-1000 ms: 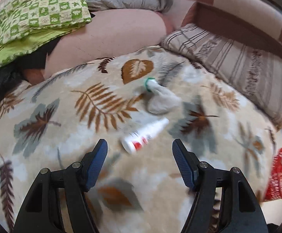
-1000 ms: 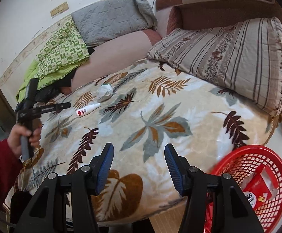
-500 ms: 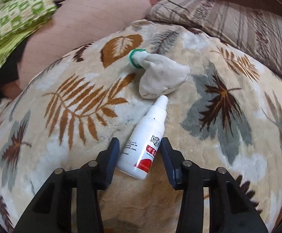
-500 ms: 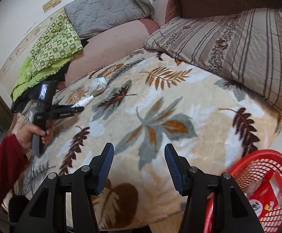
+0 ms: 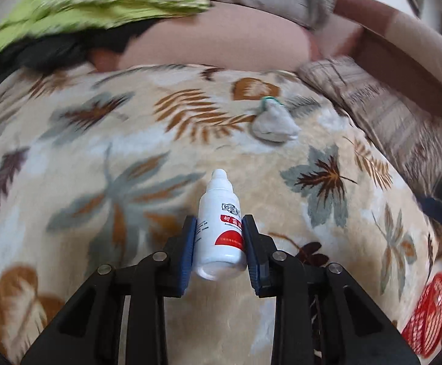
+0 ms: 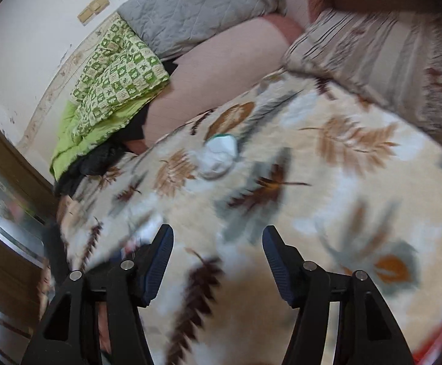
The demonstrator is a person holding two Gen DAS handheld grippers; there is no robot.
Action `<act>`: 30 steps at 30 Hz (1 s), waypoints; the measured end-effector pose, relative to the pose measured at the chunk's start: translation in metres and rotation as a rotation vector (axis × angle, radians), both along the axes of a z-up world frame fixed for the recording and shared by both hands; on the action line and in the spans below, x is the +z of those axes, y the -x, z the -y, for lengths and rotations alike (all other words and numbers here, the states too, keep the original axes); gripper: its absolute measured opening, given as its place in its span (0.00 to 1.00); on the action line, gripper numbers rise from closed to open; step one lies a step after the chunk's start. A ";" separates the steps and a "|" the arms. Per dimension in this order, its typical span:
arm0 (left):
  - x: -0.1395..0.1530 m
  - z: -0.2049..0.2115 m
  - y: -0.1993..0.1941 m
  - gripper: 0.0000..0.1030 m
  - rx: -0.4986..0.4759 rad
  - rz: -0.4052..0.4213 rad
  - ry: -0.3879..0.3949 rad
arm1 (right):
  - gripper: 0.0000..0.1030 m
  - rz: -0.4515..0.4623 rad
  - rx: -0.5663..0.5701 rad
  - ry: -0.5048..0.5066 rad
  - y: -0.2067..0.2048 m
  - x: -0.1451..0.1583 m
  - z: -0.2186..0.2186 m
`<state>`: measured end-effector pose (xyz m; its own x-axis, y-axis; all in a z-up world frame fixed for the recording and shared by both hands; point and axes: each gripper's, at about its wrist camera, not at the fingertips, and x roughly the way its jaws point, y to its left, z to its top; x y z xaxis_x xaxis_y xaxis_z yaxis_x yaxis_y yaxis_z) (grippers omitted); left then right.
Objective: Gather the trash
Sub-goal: 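Grasp the white bottle with the left tool while the right tool grasps the white sock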
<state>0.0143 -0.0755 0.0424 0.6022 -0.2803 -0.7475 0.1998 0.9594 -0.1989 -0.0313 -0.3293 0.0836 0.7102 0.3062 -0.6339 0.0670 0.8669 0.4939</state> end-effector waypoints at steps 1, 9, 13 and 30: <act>-0.004 0.002 0.000 0.28 0.007 0.002 -0.018 | 0.65 -0.013 -0.004 -0.007 -0.014 -0.003 -0.003; -0.027 -0.019 -0.023 0.28 0.013 -0.069 0.024 | 0.65 -0.108 -0.050 -0.067 -0.139 -0.040 -0.025; -0.034 -0.024 -0.032 0.28 0.021 -0.103 0.041 | 0.65 -0.160 -0.081 -0.059 -0.184 -0.064 -0.036; -0.012 -0.025 -0.023 0.28 0.044 0.025 0.036 | 0.25 0.007 -0.111 0.103 -0.055 -0.022 -0.056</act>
